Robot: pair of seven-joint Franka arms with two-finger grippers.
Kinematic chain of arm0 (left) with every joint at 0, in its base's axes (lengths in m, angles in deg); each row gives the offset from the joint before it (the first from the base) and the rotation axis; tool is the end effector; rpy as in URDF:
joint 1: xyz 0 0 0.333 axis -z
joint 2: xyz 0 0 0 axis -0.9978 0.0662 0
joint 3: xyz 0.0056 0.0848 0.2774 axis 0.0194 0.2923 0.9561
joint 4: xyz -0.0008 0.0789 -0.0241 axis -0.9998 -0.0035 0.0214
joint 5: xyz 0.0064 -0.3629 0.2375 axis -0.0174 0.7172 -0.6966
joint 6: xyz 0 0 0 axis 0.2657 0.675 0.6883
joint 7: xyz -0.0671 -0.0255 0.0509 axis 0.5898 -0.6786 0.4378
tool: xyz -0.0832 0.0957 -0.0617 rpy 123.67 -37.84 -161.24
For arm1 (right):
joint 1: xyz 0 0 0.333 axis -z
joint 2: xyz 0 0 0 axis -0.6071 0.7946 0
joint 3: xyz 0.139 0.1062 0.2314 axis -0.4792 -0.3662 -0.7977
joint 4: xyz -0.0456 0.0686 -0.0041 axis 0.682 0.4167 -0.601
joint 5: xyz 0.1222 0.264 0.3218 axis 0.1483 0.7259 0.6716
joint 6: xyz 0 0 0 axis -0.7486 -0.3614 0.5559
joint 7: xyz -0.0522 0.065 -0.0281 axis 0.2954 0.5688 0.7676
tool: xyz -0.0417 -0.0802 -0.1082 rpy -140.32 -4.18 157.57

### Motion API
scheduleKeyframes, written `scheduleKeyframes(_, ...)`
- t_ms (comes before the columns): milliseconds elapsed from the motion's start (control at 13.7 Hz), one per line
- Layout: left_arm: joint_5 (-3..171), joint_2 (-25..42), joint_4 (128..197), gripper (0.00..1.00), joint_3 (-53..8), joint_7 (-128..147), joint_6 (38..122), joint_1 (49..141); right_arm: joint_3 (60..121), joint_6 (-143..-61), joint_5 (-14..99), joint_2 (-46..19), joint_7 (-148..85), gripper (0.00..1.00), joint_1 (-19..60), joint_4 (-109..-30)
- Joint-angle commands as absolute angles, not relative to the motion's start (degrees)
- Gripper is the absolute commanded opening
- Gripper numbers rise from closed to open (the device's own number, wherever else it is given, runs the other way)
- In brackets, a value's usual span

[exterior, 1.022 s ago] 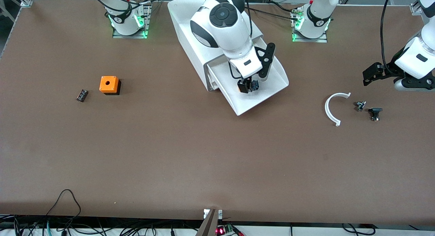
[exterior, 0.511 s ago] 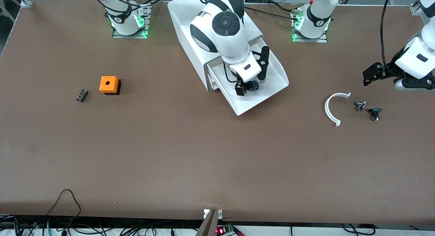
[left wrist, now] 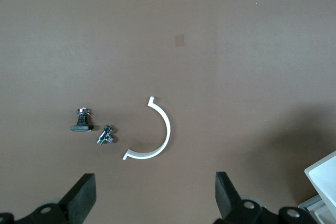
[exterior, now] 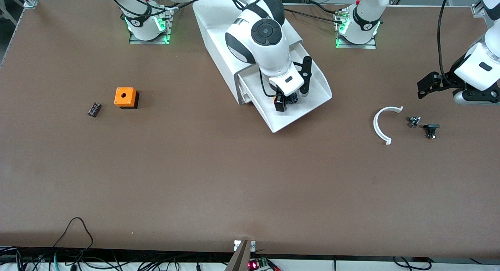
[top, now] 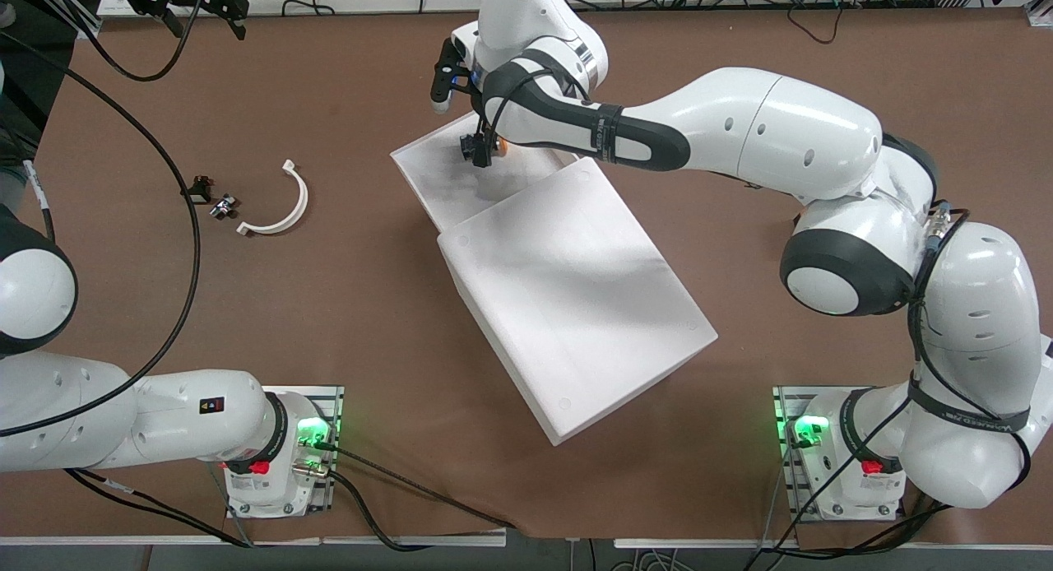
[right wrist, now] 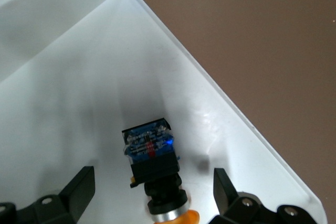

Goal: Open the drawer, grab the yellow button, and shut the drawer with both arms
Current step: 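Lower the right gripper into the drawer and grasp the blue button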

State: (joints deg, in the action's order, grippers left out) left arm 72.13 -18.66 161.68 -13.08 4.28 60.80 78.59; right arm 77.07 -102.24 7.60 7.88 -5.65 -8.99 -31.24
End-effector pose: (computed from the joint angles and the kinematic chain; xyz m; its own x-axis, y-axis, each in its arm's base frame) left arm 0.5958 -0.0070 0.5130 1.0000 -0.0071 0.0051 -0.0068 -0.9982 -0.0596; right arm 0.4924 0.6403 0.3276 0.1438 0.9638 0.2246 0.9895 -0.1424 -0.0224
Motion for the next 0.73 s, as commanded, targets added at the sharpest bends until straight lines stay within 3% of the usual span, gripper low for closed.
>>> scheduleKeyframes(0,70.8,-18.2,160.4,1.00,-13.1,4.8,59.8,78.6,79.3,-101.8,7.4,9.0,-3.5,0.98,-10.9,-30.0)
scheduleKeyframes(657,70.8,-18.2,160.4,1.00,-13.1,4.8,59.8,78.6,81.8,-101.5,7.3,8.8,-1.7,0.53,-13.7,-30.2)
